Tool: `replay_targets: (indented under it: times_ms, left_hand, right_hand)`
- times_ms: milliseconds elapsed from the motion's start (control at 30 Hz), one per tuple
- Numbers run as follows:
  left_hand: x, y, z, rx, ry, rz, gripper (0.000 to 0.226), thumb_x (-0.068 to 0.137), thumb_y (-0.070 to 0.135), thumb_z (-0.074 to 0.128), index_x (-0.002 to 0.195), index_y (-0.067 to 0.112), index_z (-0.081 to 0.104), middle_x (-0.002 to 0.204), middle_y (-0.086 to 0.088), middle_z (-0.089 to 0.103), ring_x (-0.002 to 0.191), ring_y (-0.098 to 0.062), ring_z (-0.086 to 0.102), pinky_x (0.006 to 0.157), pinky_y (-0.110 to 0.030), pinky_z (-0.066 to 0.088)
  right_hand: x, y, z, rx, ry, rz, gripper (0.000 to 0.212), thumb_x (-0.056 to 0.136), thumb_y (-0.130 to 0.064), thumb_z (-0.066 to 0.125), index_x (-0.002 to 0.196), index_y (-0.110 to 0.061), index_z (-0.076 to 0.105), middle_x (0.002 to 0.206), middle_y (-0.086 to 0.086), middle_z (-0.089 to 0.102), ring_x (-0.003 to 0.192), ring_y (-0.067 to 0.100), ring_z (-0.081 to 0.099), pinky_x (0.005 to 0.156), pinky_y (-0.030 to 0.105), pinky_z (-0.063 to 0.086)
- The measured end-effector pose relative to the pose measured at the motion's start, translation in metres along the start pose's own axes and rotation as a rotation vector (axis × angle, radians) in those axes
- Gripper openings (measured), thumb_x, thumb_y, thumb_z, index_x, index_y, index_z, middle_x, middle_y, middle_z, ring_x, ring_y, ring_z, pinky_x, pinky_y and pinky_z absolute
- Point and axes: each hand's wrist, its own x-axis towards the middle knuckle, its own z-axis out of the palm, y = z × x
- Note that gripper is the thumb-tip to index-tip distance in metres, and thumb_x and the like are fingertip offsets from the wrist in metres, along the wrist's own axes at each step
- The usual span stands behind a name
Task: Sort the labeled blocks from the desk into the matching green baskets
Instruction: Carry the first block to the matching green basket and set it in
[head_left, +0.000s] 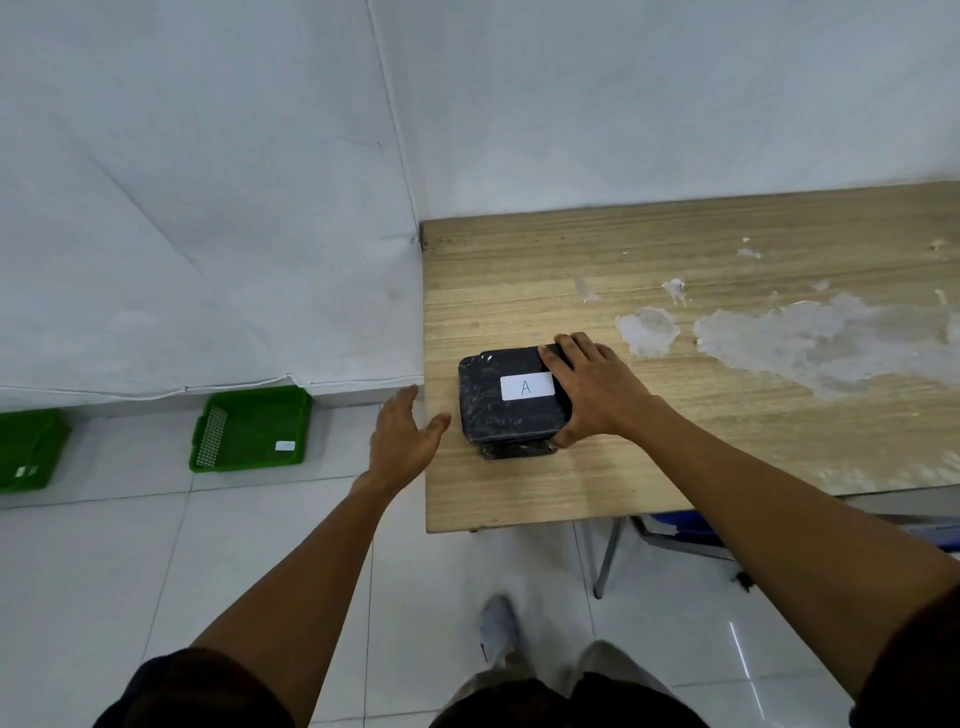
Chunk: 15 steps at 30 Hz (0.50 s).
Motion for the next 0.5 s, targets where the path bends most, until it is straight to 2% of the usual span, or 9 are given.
replay_targets:
  times_ms: [100,200,300,500]
  left_hand:
    - [-0.019,-0.001,-0.013,0.177,0.045,0.038,0.080,0.087,0.043,0.058,0.149,0.015,0.016,0.160,-0.009,0.008,0.148,-0.026,0.000,0.118,-0.052,0.013]
    - [-0.042,-0.002,-0.025,0.349,0.069,0.078,0.086,0.089,0.054,0.048,0.151,0.015,0.004,0.160,-0.008,-0.008,0.147,-0.025,-0.013,0.117,-0.053,-0.001]
    - [-0.075,-0.006,-0.039,0.483,0.093,0.108,0.084,0.091,0.057,0.037,0.150,0.013,-0.004,0.160,-0.007,-0.014,0.146,-0.023,-0.017,0.116,-0.050,-0.007]
    - [-0.148,-0.018,-0.065,0.507,0.134,0.131,0.076,0.096,0.051,0.032,0.150,0.010,-0.003,0.160,-0.006,-0.010,0.147,-0.020,-0.014,0.118,-0.042,-0.006]
  right_hand:
    - [-0.018,-0.008,-0.009,-0.021,0.013,-0.019,0.124,0.060,-0.067,0.070,0.150,-0.013,0.005,0.157,0.016,0.011,0.146,0.033,0.009,0.118,0.044,0.016]
    - [-0.038,-0.016,-0.018,-0.051,0.038,-0.043,0.122,0.061,-0.068,0.068,0.150,-0.013,0.005,0.157,0.015,0.012,0.145,0.032,0.010,0.118,0.044,0.018]
    - [-0.063,-0.026,-0.025,-0.062,0.062,-0.060,0.122,0.062,-0.067,0.068,0.151,-0.014,0.005,0.157,0.014,0.012,0.146,0.032,0.011,0.117,0.043,0.018]
    - [-0.113,-0.051,-0.032,-0.002,0.040,-0.074,0.124,0.060,-0.069,0.069,0.151,-0.017,0.003,0.159,0.012,0.011,0.147,0.031,0.008,0.116,0.045,0.022]
